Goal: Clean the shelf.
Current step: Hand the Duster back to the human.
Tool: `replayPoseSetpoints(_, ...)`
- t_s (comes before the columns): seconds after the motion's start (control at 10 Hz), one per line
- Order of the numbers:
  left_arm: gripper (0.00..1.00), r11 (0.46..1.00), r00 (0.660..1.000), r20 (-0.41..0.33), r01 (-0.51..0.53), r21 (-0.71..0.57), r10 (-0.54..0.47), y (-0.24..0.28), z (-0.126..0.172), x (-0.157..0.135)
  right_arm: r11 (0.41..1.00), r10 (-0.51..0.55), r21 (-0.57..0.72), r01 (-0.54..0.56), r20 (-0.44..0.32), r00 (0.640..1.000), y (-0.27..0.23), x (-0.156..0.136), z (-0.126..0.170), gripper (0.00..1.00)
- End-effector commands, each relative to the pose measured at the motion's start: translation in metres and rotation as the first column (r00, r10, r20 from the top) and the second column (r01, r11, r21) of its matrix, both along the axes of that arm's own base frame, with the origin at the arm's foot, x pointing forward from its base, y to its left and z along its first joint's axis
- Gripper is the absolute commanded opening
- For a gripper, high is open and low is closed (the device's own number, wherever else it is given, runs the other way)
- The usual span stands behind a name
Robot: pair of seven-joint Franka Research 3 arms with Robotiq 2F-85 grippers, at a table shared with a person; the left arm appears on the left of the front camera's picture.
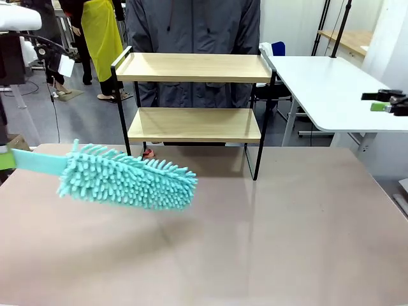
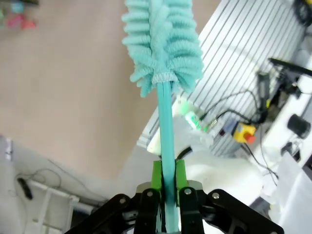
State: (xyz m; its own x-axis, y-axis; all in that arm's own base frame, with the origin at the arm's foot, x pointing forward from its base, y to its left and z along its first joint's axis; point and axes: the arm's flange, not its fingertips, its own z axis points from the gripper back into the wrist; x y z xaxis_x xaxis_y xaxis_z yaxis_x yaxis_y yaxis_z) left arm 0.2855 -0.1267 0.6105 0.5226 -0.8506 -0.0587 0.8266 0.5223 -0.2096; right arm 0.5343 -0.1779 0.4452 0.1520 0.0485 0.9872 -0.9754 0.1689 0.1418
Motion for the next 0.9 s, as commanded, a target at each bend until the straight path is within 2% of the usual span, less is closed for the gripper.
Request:
replayPoseSetpoints(0.0, 0.13, 0.984, 0.995, 0.036, 0.095, -0.152, -0.090, -0.013, -0.028, -0.003, 0.993, 0.117, 0.016, -0.117, -0.048, 0.992, 0.046, -0.018, 0.047, 1.00)
replayPoseSetpoints(0.2, 0.13, 0.953, 0.980, 0.109, 0.188, -0.239, -0.166, -0.029, -0.044, 0.001, 0.972, 0.229, 0.069, -0.224, -0.082, 0.970, 0.098, -0.046, 0.071, 1.00)
replayPoseSetpoints(0.3, 0.13, 0.941, 0.975, 0.141, 0.205, -0.270, -0.172, -0.033, -0.053, 0.000, 0.955, 0.287, 0.106, -0.276, -0.107, 0.952, 0.118, -0.064, 0.073, 1.00)
replayPoseSetpoints(0.6, 0.13, 0.879, 0.941, 0.264, 0.301, -0.369, -0.211, -0.042, -0.068, 0.002, 0.950, 0.302, 0.114, -0.291, -0.098, 0.948, 0.163, -0.103, 0.063, 1.00)
replayPoseSetpoints(0.8, 0.13, 0.847, 0.916, 0.331, 0.354, -0.397, -0.227, -0.047, -0.077, 0.009, 0.974, 0.223, 0.047, -0.220, -0.058, 0.973, 0.195, -0.117, 0.036, 1.00)
